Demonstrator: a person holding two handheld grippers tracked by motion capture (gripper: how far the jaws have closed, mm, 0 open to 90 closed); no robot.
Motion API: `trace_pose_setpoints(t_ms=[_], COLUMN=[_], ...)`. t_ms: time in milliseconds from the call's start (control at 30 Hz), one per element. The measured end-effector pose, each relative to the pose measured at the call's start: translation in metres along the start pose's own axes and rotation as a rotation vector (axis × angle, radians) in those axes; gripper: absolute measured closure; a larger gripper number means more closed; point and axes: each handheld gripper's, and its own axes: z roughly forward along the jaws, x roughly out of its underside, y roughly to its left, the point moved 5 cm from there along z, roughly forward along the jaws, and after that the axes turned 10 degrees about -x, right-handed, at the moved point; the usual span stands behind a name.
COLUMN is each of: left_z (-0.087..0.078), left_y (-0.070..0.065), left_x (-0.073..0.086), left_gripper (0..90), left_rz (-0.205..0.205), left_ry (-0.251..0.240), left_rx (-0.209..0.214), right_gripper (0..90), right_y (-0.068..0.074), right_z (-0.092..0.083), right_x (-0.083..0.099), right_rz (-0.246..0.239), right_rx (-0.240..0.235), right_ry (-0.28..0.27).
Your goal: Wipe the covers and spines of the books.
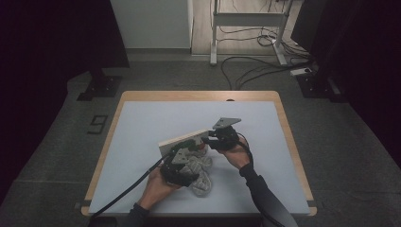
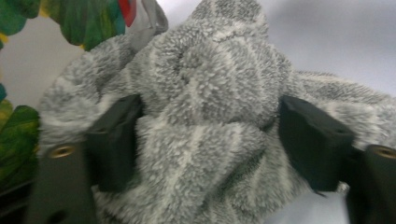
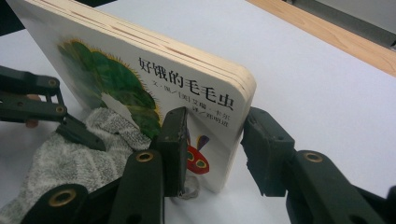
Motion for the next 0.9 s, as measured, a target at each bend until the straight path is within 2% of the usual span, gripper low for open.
trace_pose_setpoints(t_ms=[67, 133, 333, 433, 533, 667, 900], left_z=[0.000, -0.001, -0.004, -0.007, -0.015, -0.029, -0.052], left_y=[0.002, 0.005, 0.005, 0.006, 0.006, 0.007, 0.013], left_x=[0.001, 0.000, 0.000, -0.002, -0.004, -0.008, -0.015], left_gripper=[41.3, 50.8, 69.4, 72.4, 73.5, 73.4, 73.2], left_rz=[0.012, 0.006, 0.026, 0.032, 0.023, 0.018, -0.007], left_ry=[0.006, 0.012, 0.007, 0.002, -0.005, -0.019, -0.058], left_rx=[-0.019, -0.017, -0.034, -0.034, -0.012, 0.013, 0.025], right_gripper=[59.6, 59.7, 59.7, 59.7, 59.9, 60.0, 60.1], right_y=[0.000, 0.000, 0.000, 0.000, 0.000, 0.000, 0.000], right_z=[0.000, 0.000, 0.000, 0.000, 0.000, 0.000, 0.000], right_x=[0.000, 0.000, 0.001, 0.001, 0.001, 0.001, 0.002], right_rz=[0.000, -0.001, 0.000, 0.001, 0.003, 0.003, 0.007], right_rx=[0.001, 0.002, -0.003, -0.002, -0.003, -0.002, -0.004], right_ry=[-0.001, -0.003, -0.010, -0.008, -0.011, -0.012, -0.016])
